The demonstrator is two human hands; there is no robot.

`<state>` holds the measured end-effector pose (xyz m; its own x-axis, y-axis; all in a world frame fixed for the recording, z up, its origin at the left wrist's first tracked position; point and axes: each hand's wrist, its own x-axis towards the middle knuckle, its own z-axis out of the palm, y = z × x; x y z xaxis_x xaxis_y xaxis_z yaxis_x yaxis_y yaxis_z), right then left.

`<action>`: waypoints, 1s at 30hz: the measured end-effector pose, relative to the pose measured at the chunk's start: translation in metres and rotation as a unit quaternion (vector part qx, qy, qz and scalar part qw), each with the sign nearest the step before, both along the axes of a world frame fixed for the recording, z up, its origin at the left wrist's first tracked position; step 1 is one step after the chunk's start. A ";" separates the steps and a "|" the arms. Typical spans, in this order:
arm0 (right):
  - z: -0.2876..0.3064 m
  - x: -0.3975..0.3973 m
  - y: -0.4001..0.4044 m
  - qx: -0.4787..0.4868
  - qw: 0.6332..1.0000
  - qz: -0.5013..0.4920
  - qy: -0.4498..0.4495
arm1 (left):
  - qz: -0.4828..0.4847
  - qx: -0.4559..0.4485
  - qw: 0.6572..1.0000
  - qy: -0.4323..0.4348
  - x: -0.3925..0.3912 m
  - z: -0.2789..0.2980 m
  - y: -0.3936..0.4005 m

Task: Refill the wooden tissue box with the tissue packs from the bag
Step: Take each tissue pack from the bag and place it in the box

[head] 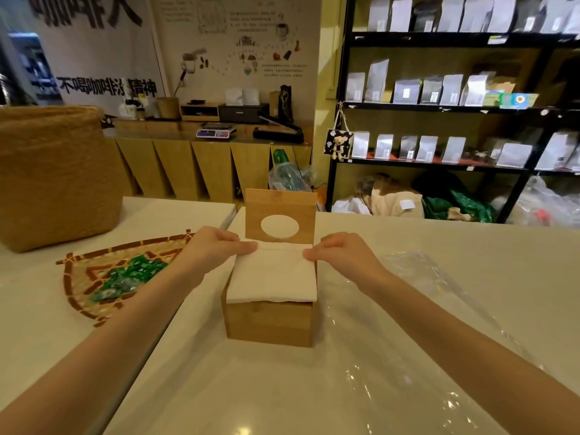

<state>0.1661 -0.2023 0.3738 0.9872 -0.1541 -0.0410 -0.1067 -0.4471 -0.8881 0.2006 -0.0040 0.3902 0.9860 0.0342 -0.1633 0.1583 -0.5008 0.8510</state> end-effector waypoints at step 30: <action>-0.002 -0.013 0.049 -0.541 0.840 -0.032 -0.038 | -0.063 0.567 0.794 -0.209 -0.012 -0.022 -0.028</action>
